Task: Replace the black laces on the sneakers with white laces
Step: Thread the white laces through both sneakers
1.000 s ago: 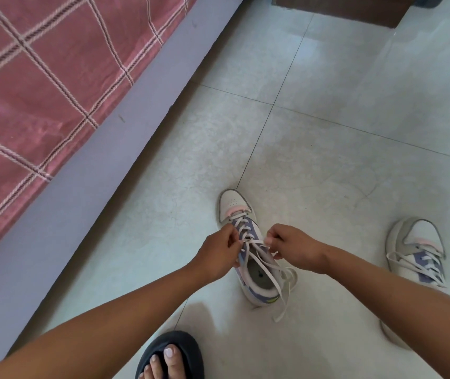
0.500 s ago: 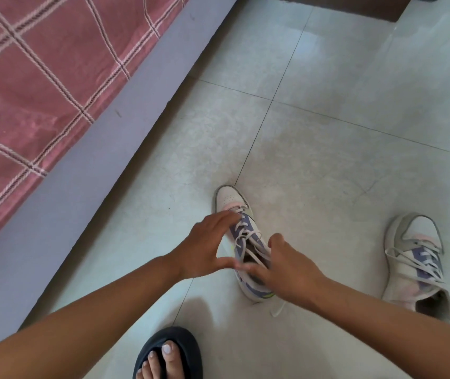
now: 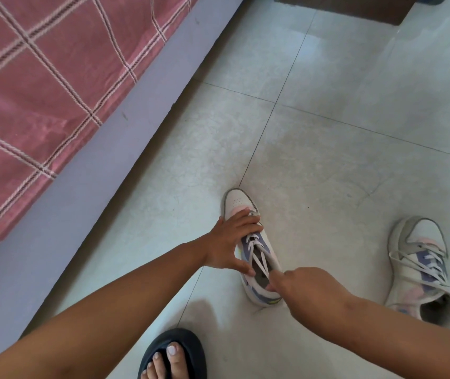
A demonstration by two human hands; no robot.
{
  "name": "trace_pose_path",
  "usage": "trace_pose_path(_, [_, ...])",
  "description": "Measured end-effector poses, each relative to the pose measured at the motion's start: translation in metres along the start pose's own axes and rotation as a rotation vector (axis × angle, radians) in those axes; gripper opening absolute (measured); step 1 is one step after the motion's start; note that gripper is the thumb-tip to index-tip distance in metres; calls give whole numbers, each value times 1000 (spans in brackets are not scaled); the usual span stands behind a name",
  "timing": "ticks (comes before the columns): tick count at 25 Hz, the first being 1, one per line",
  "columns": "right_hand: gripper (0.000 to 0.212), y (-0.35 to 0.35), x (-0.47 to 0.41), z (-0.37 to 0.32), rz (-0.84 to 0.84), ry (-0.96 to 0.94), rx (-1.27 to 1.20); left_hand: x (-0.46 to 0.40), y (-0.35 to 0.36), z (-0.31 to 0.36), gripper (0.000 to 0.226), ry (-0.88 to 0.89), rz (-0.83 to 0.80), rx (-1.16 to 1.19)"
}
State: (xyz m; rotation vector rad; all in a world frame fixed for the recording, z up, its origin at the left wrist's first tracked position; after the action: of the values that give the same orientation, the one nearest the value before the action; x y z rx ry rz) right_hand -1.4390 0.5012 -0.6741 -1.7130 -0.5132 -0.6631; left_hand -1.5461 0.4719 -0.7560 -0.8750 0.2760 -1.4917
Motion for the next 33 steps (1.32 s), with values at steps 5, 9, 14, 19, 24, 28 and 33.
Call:
trace_pose_path(5, [26,-5,-3,1,-26,-42,-47,-2,-4,8,95,5,-64,-29])
trace_pose_path(9, [34,-45,-25,33,-79,17,-987,-3,1,19,79,9,-160,-36])
trace_pose_path(14, [33,-113,-43,73,82,7,-1442,5,-14,20,26,-75,5,246])
trace_pose_path(19, [29,-131,-44,107,647,342,-458,20,-46,4,19,-240,381,458])
trace_pose_path(24, [40,-15,-63,56,205,318,-776,39,-49,-23,29,-446,559,905])
trace_pose_path(28, [26,4,-74,36,204,319,-1014,46,-50,-25,34,-479,610,1011])
trace_pose_path(33, [32,-14,-80,18,295,164,-840,40,-68,-15,33,-454,606,917])
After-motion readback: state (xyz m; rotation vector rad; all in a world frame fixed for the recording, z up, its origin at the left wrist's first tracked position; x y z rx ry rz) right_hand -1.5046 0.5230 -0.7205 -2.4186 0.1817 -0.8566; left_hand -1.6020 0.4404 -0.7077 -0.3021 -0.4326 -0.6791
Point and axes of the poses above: each hand's wrist, its own x-axis away from the middle knuckle, its own y-axis out of the palm, z = x × y, the point moved 9 cm from there along -x, towards the middle knuckle, and after that the axes turned 7 degrees about y, right-handed, at the moved point
